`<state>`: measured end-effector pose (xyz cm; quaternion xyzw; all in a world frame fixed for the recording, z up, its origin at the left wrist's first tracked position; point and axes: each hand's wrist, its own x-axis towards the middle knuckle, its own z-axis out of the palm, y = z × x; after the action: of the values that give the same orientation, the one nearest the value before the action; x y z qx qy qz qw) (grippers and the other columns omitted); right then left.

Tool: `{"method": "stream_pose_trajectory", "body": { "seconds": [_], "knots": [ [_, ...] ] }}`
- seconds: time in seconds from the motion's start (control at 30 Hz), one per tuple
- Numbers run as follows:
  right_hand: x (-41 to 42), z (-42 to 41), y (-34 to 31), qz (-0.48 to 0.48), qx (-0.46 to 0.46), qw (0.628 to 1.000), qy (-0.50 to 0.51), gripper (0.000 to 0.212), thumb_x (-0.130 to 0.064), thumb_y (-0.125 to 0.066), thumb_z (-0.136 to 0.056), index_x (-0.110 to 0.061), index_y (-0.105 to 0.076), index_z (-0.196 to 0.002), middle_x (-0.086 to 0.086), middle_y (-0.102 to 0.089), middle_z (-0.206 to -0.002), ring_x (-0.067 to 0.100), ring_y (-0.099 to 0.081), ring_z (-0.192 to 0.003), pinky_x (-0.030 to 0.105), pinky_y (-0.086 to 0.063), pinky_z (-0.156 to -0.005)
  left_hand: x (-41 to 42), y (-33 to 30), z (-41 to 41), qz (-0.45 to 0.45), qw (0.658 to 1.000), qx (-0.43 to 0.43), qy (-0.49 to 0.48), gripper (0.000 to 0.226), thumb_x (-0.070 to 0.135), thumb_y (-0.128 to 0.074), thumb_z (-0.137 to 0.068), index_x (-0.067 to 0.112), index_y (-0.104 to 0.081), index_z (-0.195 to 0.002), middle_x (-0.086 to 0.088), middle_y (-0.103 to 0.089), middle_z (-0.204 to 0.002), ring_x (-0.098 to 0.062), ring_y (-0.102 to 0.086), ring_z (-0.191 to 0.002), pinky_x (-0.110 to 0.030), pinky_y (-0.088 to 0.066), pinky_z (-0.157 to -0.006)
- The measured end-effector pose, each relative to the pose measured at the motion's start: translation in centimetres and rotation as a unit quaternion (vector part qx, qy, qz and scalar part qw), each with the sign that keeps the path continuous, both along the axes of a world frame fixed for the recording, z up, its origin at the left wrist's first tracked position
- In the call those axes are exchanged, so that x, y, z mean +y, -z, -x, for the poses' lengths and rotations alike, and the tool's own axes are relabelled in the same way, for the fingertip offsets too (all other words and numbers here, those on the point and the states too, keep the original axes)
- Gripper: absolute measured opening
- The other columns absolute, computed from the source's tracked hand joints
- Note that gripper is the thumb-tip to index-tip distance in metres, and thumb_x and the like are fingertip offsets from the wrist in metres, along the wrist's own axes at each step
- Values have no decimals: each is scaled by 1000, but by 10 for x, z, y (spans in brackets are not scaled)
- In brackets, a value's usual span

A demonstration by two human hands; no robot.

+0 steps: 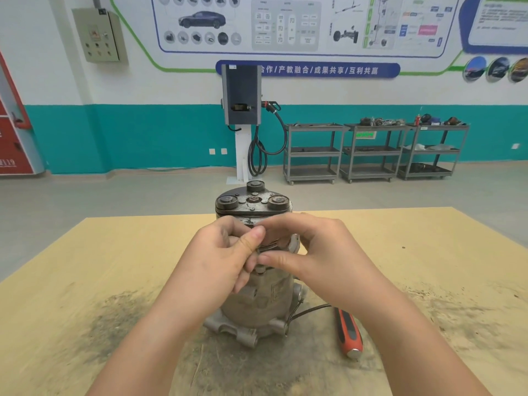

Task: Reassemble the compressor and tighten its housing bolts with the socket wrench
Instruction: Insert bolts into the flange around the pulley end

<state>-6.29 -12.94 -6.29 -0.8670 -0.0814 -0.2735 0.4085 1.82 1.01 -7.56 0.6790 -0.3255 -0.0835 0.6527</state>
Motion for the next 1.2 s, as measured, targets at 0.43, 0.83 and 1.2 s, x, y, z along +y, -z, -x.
{"method": "stream_pose_trajectory", "body": {
  "seconds": [0.43, 0.83, 1.2],
  "knots": [
    [0, -4, 11, -55, 50, 996, 53, 20, -17, -82, -75, -33, -73, -82, -14, -73, -77, -2, -66, -68, 16, -49, -67, 22, -4, -21, -55, 988, -26, -142, 30, 47, -51, -94, 18, -47, -87, 10, -44, -45, -2, -35, -34, -25, -28, -41],
    [11, -8, 19, 157, -54, 977, 131, 20, -39, -81, -73, -21, -78, -80, -19, -59, -64, 9, -52, -68, 36, -50, -63, 14, 61, 12, -281, 922, -27, -266, 111, 70, -76, -61, 17, -22, -143, 10, -52, -95, -19, -56, -94, -27, -42, -64],
    [12, 5, 9, 174, 47, 980, 87, 32, -55, -51, -90, -43, -68, -114, -16, -60, -80, -1, -50, -78, 26, -45, -74, 37, 61, -15, -275, 916, -60, -285, 109, 71, -73, -49, 30, -41, -144, 3, -54, -66, -18, -58, -73, -27, -38, -54]
  ]
}}
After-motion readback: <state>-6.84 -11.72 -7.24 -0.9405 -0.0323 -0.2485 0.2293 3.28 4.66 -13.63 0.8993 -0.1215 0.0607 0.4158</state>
